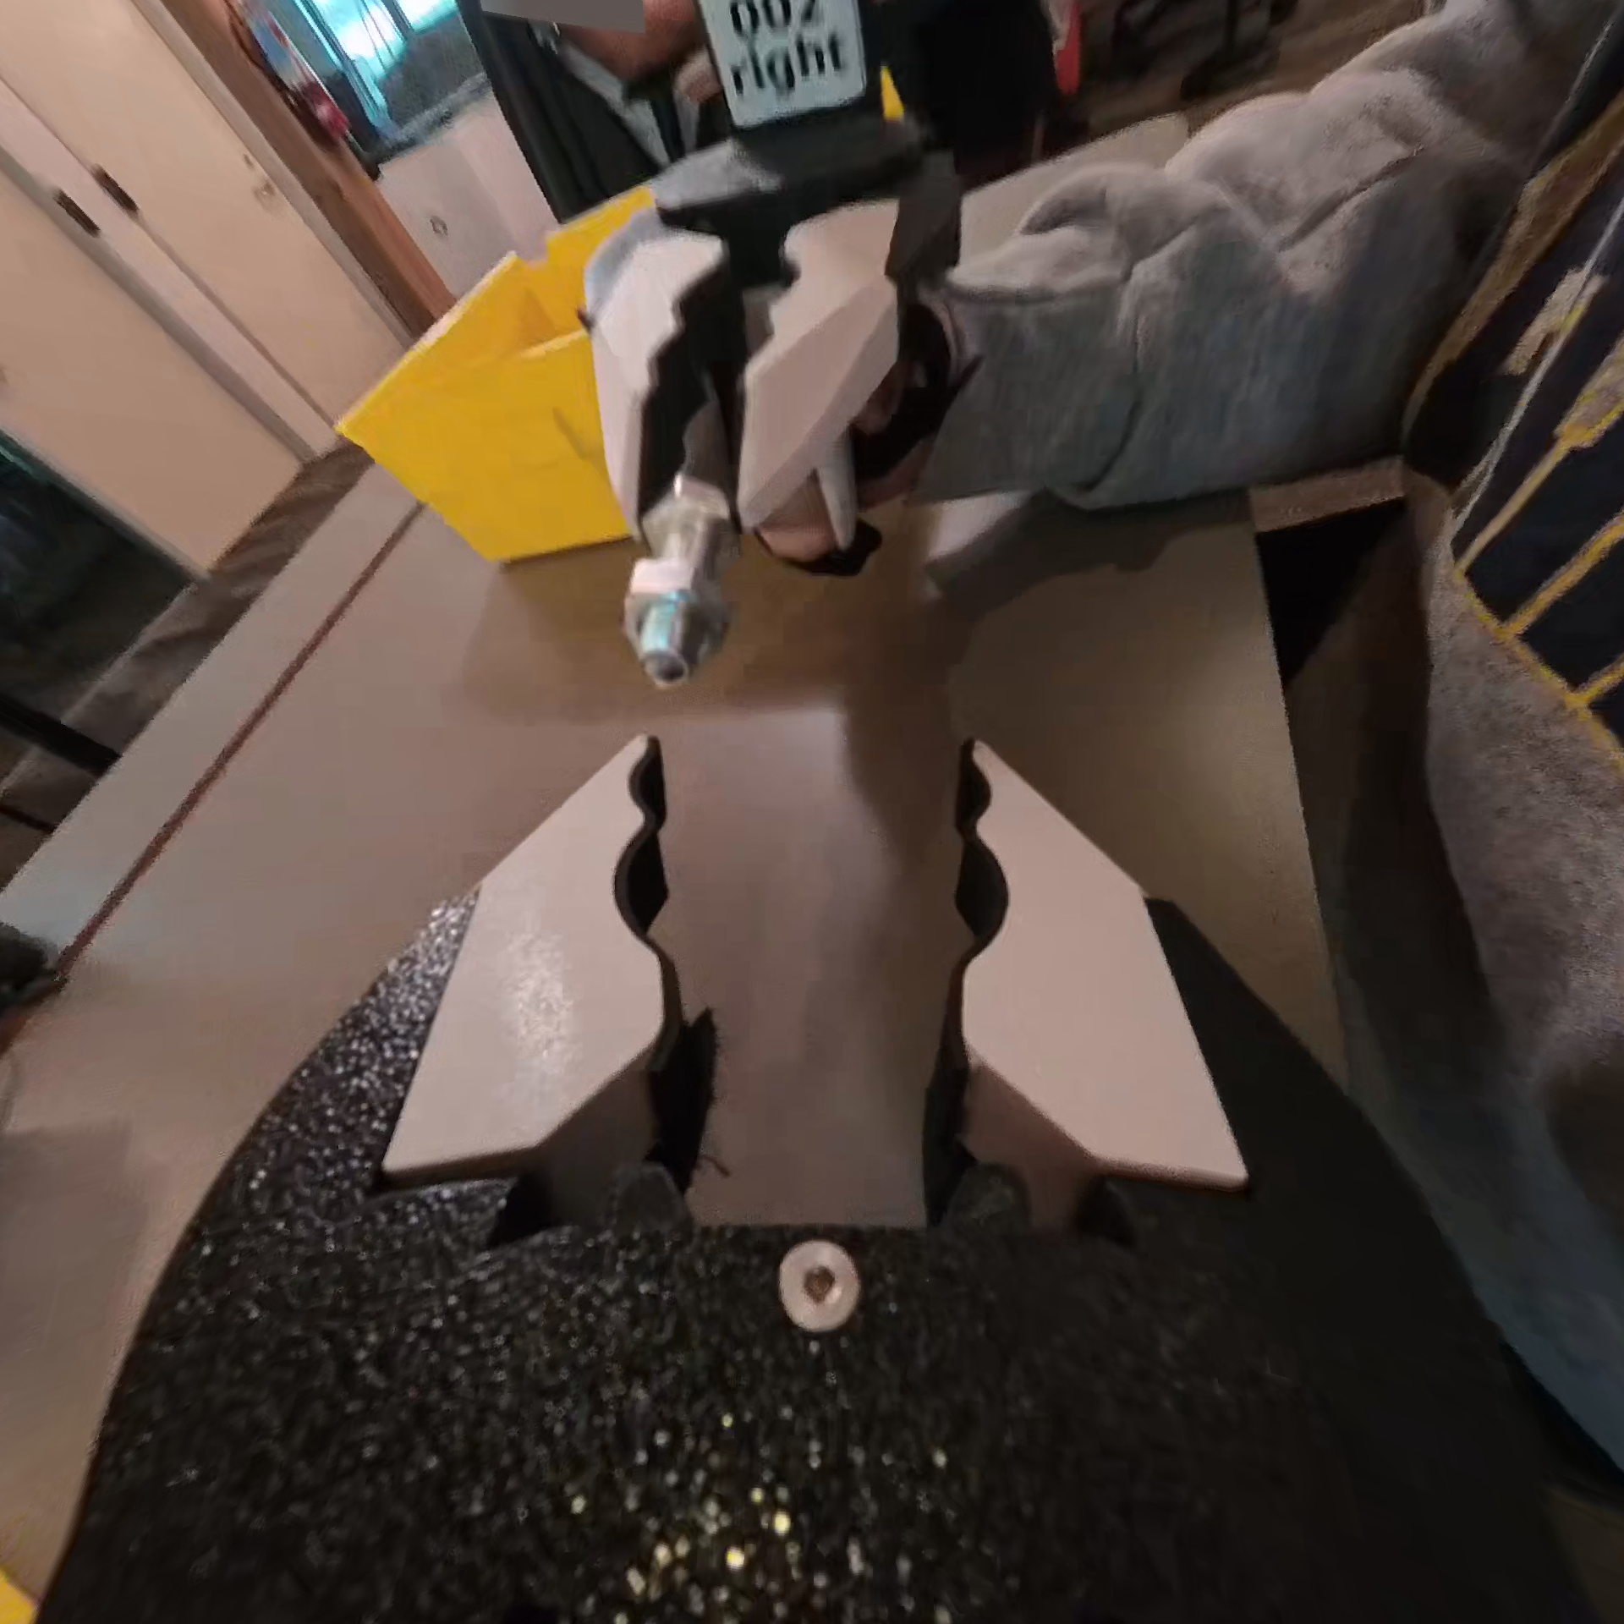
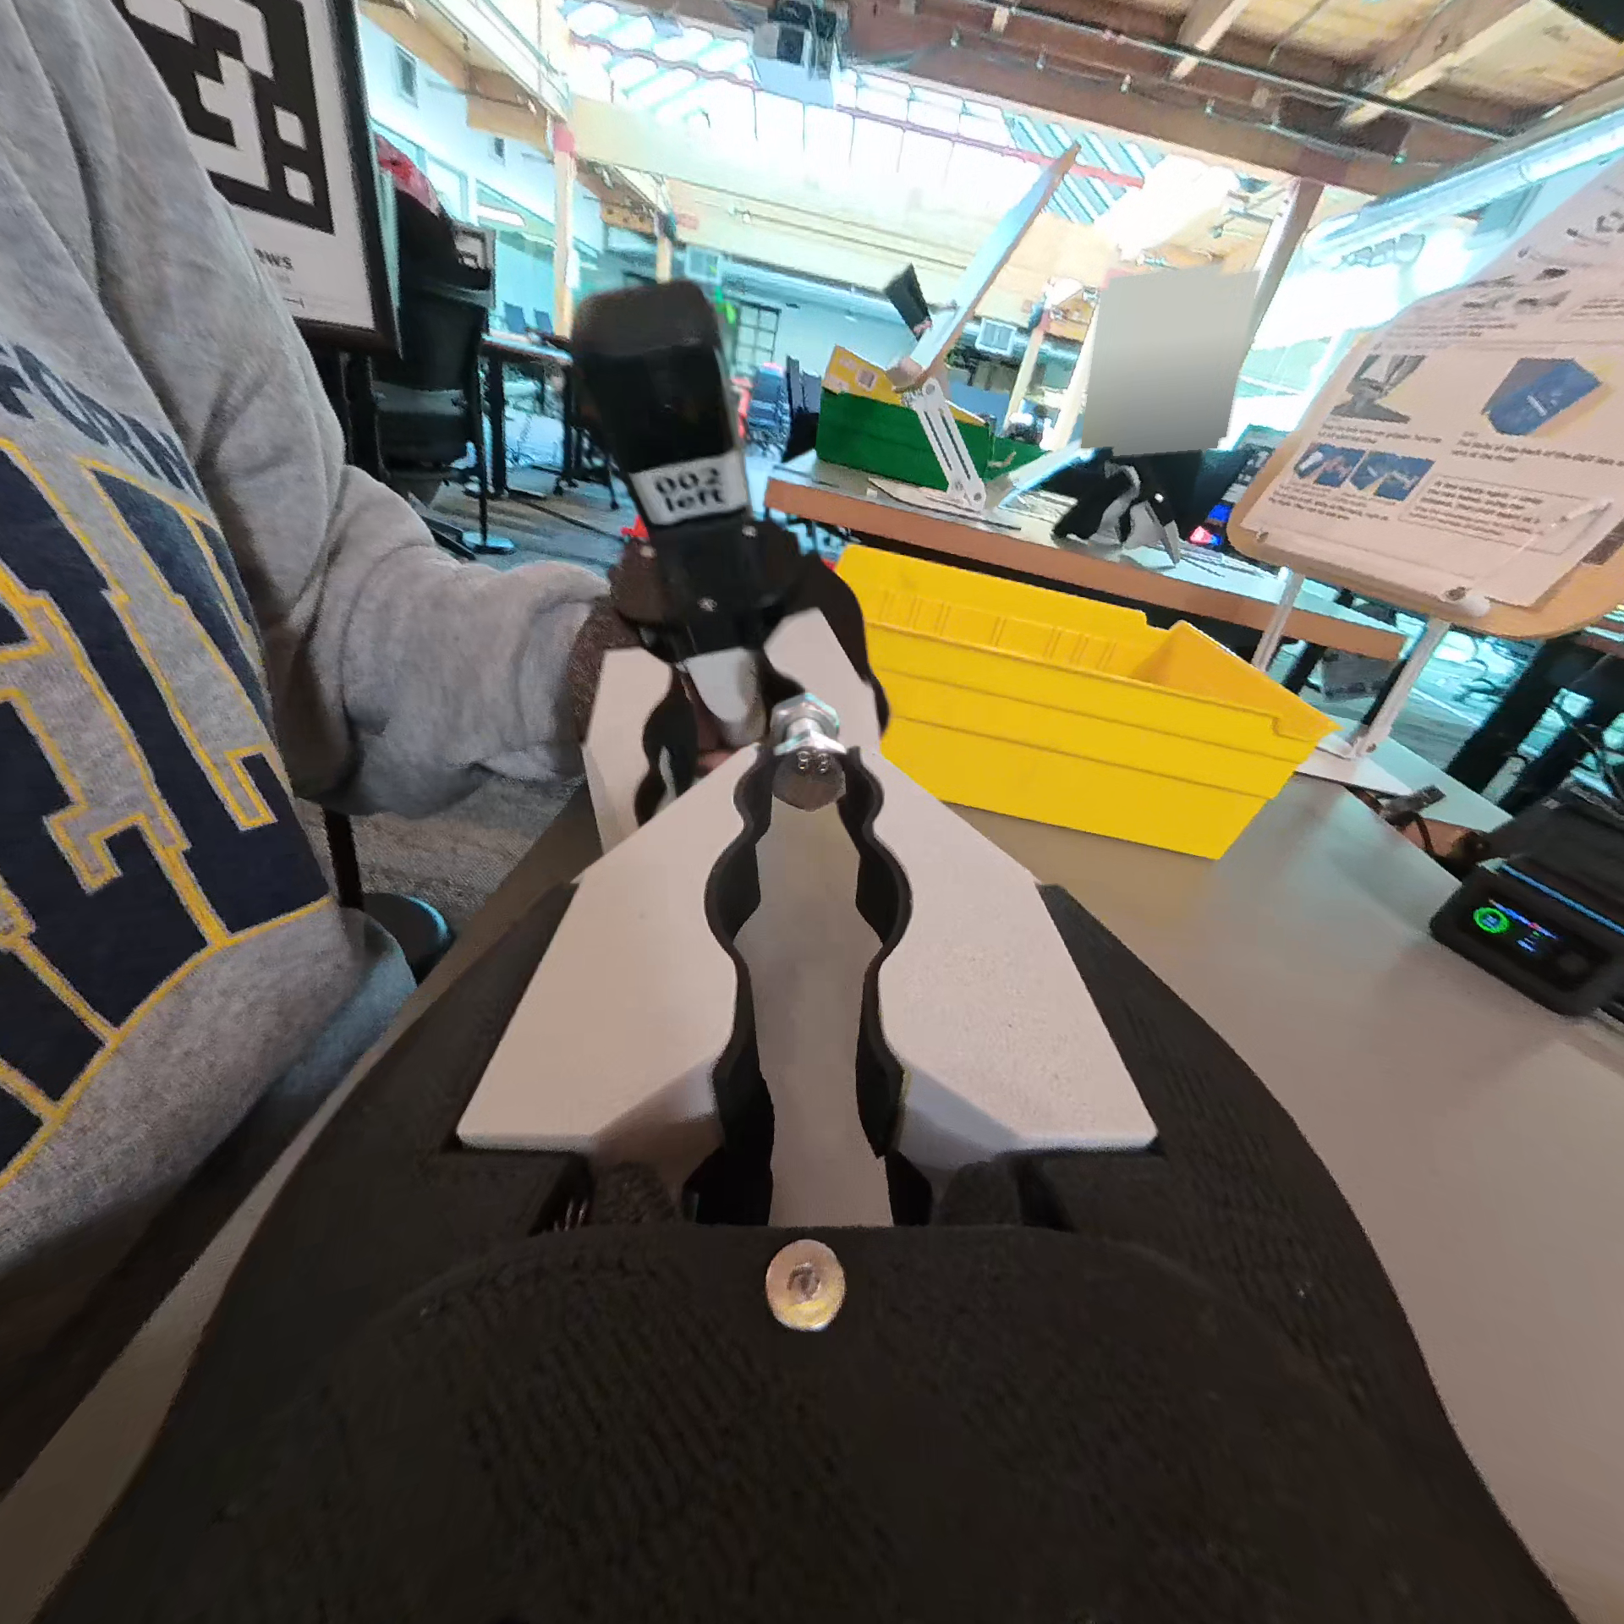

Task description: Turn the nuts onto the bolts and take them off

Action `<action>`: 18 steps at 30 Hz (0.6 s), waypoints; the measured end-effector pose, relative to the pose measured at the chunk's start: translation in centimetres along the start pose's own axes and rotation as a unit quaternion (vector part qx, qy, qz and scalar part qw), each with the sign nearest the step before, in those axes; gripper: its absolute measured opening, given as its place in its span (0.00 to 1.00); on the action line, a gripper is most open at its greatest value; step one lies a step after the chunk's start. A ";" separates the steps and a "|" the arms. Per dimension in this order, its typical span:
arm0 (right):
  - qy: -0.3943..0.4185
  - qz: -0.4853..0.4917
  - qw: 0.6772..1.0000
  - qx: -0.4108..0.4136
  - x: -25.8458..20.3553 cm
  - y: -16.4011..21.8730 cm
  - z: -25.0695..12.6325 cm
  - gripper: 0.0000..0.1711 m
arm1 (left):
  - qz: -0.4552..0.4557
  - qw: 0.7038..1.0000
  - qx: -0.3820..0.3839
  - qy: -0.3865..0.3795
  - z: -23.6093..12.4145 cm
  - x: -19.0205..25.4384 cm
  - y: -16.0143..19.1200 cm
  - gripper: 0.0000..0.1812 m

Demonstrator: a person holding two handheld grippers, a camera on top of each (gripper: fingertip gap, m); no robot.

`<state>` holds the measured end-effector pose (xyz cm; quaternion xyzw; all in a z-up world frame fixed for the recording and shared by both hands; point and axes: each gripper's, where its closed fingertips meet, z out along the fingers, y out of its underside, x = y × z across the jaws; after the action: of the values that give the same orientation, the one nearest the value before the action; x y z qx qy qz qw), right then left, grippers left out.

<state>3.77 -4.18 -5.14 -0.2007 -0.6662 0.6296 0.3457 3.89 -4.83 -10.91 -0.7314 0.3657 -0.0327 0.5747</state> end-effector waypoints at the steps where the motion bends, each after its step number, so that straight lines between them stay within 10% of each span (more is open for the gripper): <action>1: 0.005 -0.003 1.000 -0.008 0.2 0.3 -0.1 0.09 | 0.010 0.999 0.033 -0.017 -0.4 -0.3 -1.2 0.34; 6: 0.006 -0.001 1.000 -0.011 0.2 0.4 0.0 0.09 | 0.048 0.991 0.121 -0.041 -1.5 0.0 -4.6 0.33; 10: -0.008 0.009 1.000 0.019 -0.3 -0.5 0.0 0.09 | -0.027 1.000 0.007 0.008 0.5 0.3 -0.2 0.35; 18: 0.001 0.013 1.000 0.020 0.2 -0.6 -0.4 0.09 | 0.044 0.979 0.167 -0.106 -2.4 -1.1 -6.0 0.33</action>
<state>4.03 -3.83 -4.51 -0.2032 -0.6502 0.6471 0.3424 4.96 -5.73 -4.55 -0.6077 0.3240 0.0099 0.7250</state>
